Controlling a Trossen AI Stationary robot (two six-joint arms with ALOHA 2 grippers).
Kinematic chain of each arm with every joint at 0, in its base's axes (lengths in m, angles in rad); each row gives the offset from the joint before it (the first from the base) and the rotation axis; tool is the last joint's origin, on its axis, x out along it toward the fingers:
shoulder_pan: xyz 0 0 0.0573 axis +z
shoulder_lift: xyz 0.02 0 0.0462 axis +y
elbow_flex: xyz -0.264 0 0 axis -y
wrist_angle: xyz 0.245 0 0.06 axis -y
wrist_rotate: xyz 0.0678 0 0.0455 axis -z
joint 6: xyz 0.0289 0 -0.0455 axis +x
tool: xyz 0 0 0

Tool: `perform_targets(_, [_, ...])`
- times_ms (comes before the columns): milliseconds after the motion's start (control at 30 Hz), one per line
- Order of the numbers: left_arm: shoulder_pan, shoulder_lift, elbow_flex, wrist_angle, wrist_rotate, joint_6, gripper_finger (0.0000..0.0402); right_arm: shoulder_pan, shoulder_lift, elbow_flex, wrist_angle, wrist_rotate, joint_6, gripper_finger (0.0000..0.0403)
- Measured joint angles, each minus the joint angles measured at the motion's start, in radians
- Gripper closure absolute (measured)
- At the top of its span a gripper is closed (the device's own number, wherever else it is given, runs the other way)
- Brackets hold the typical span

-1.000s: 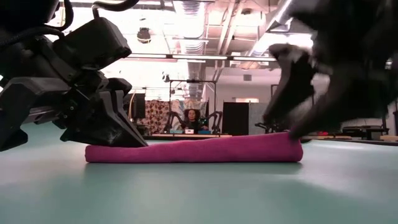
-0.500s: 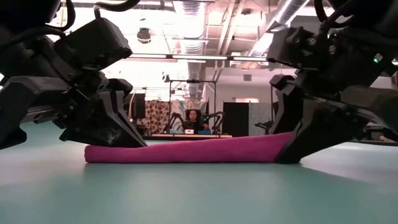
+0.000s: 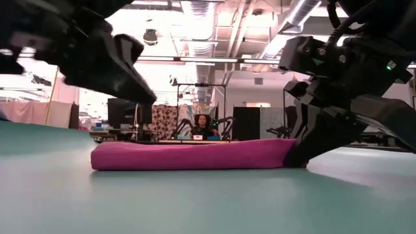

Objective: Roll towel
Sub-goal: Roll the pink towel

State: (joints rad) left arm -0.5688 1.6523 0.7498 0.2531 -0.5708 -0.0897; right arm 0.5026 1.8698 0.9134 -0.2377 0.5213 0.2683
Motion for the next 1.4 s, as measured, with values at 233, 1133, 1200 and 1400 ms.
perform_targets(233, [0.081,0.081,-0.038,0.133,0.067,0.096,0.0401,0.0,0.001,0.018,-0.023,-0.012,-0.001,0.0385])
perform_targets(1133, [0.122,0.135,-0.05,0.058,0.3,-0.063,0.0401,-0.229,-0.226,0.015,-0.079,-0.573,0.151,0.0386])
perform_targets(1200, [0.122,0.135,-0.05,0.053,0.303,-0.062,0.0401,-0.259,-0.212,0.016,-0.078,-0.628,0.166,0.0386])
perform_targets(1400, [0.131,0.134,-0.05,0.052,0.4,-0.063,0.0401,-0.334,-0.194,0.017,-0.045,-0.711,0.217,0.0386])
